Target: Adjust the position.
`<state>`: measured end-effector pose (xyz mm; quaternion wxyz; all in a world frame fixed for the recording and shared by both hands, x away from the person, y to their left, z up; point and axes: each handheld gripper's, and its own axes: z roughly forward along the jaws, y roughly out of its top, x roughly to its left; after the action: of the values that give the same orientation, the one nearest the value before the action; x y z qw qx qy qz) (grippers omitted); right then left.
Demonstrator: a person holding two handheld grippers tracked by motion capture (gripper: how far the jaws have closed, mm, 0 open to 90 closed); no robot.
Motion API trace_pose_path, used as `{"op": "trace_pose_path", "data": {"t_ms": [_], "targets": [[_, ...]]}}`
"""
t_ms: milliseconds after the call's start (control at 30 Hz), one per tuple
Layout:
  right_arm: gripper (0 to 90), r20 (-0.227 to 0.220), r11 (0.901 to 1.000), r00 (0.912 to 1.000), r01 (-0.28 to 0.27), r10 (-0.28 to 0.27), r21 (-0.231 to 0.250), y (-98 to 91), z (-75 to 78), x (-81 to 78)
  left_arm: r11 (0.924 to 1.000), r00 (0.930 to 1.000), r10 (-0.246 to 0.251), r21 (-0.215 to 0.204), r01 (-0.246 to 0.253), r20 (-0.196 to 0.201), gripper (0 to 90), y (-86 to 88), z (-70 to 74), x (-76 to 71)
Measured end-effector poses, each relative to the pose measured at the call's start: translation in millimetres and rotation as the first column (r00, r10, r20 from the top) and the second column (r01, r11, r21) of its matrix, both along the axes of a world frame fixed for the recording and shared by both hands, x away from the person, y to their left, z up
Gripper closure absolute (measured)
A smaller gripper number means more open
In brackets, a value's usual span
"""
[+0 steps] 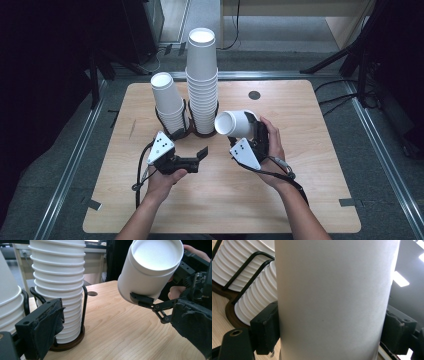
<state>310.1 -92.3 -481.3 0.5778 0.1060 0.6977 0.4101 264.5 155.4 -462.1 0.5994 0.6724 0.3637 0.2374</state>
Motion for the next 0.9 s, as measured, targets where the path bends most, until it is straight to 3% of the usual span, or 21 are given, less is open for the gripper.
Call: {"op": "trace_pose_path", "data": {"t_ms": [100,367,533,900], "targets": [[16.0,0.031,0.9989,0.9993,-0.018,0.020,-0.042,2.1,-2.0,-2.9,0.9999,0.9999,-0.012,-0.002,0.012,-0.003,0.0,-1.3,0.0,-0.3],[16.0,0.060,0.9965,0.9973,-0.037,0.041,-0.075,8.6,-4.1,-6.8,0.9995,0.9994,-0.033,0.004,0.033,-0.010,0.0,-5.0,0.0,0.0],[16.1,0.086,0.9911,0.9948,-0.043,0.054,-0.126,14.8,-6.6,-10.3,0.9992,0.9991,-0.041,0.005,0.041,-0.014,0.0,-6.6,0.3,-0.3],[16.1,0.101,0.9808,0.9916,-0.061,0.081,-0.185,23.5,-9.5,-13.1,0.9980,0.9980,-0.062,0.008,0.062,-0.012,0.0,-11.0,1.9,-1.3]]}}
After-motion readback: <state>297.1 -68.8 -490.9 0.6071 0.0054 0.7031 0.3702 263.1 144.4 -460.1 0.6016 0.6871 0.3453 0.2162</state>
